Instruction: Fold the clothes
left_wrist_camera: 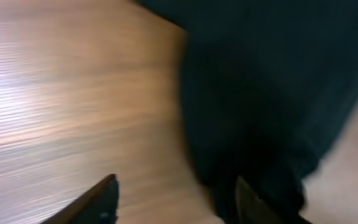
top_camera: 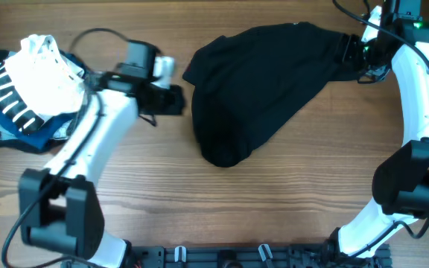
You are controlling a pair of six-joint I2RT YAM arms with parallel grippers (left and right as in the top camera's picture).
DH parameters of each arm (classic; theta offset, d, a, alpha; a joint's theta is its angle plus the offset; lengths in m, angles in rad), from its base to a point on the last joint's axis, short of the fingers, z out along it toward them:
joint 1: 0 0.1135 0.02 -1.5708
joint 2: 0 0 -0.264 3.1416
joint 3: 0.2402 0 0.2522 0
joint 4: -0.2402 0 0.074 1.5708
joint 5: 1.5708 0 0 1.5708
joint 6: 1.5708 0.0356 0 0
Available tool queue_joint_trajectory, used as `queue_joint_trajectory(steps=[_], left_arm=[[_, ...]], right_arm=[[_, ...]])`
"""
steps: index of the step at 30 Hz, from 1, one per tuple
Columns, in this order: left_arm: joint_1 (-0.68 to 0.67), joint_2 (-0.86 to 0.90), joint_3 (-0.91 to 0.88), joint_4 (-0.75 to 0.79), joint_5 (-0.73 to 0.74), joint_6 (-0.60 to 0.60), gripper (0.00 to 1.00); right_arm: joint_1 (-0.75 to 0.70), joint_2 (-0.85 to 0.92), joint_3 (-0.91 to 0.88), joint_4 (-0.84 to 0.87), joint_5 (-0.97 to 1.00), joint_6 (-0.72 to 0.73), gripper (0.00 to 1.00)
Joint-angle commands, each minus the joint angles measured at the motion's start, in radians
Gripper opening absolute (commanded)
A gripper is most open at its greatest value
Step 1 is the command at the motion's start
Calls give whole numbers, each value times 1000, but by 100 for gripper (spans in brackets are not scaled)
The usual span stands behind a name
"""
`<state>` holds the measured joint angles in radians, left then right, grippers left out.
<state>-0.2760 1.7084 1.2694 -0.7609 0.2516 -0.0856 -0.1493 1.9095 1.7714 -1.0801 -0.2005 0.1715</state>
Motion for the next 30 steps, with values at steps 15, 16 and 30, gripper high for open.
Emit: queue_joint_trajectory(steps=[15, 16, 30], left_arm=[[-222, 232, 6, -60, 104, 18, 60], [-224, 238, 6, -60, 104, 18, 54], [-225, 257, 29, -144, 62, 18, 4]], right_arm=[[5, -204, -3, -49, -111, 45, 84], [5, -204, -3, -51, -111, 50, 84], [5, -204, -8, -67, -33, 69, 90]])
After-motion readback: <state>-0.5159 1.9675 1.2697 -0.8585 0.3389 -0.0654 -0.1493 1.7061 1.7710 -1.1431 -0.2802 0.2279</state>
